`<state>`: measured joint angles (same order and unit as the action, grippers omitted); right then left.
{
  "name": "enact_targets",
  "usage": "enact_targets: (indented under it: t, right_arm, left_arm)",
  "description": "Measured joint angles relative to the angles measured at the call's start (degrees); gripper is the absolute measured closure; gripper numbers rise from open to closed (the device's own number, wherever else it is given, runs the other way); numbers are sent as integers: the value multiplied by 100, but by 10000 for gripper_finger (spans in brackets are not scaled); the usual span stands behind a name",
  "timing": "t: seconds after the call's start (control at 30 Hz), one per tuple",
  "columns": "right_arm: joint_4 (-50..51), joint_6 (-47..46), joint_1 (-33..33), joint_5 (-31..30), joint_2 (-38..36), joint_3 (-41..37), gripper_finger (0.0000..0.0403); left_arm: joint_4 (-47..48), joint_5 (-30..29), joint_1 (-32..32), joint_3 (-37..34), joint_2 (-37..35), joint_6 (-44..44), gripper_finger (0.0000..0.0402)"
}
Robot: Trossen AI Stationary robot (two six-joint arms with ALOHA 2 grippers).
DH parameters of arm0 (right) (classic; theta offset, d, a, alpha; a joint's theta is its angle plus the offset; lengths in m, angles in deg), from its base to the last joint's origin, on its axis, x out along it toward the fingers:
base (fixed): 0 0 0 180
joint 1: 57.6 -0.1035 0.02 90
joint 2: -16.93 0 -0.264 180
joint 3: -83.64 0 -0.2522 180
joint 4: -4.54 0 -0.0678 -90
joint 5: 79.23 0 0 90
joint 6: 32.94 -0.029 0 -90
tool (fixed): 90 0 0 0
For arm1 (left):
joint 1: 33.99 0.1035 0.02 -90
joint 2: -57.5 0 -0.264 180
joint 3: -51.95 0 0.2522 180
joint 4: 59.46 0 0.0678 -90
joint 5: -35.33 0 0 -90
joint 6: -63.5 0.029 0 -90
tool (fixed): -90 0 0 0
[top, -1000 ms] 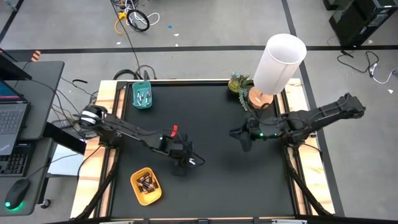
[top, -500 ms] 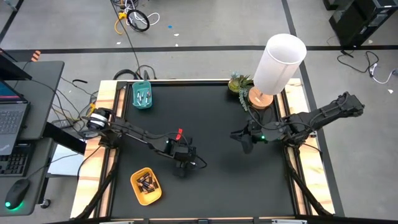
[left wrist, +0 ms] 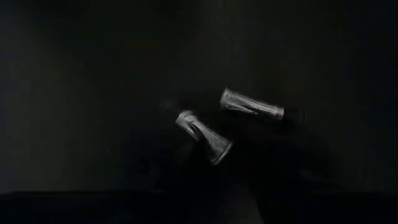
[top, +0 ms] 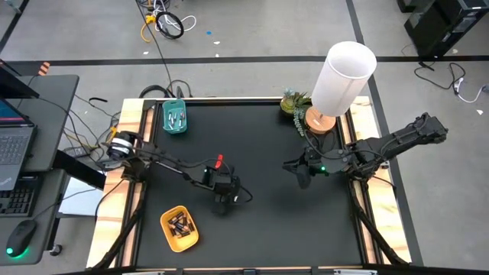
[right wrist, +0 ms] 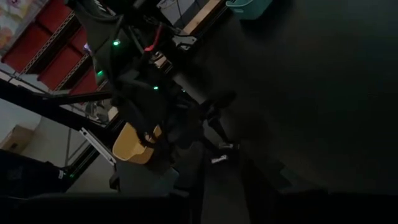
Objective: Sort batteries
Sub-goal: Put the silver battery into the blue bin
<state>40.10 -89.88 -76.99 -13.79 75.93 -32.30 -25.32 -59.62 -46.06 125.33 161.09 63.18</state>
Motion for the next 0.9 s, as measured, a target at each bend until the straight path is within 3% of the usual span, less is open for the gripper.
enact_targets:
  t: [0.33,0.53,0.7,0.9]
  right_arm:
    - [-7,-31,-9,7,0,-4,316]
    - [-7,-4,6,12,0,-4,316]
    - [-7,4,46,15,0,-4,316]
    - [-9,6,50,15,-2,-4,316]
  left_arm:
    - [-232,144,63,-145,-13,38,269]
    - [-79,77,61,-136,-24,-511,270]
    - [288,621,93,49,-24,-1539,270]
    - [772,1123,-30,392,-15,-1962,270]
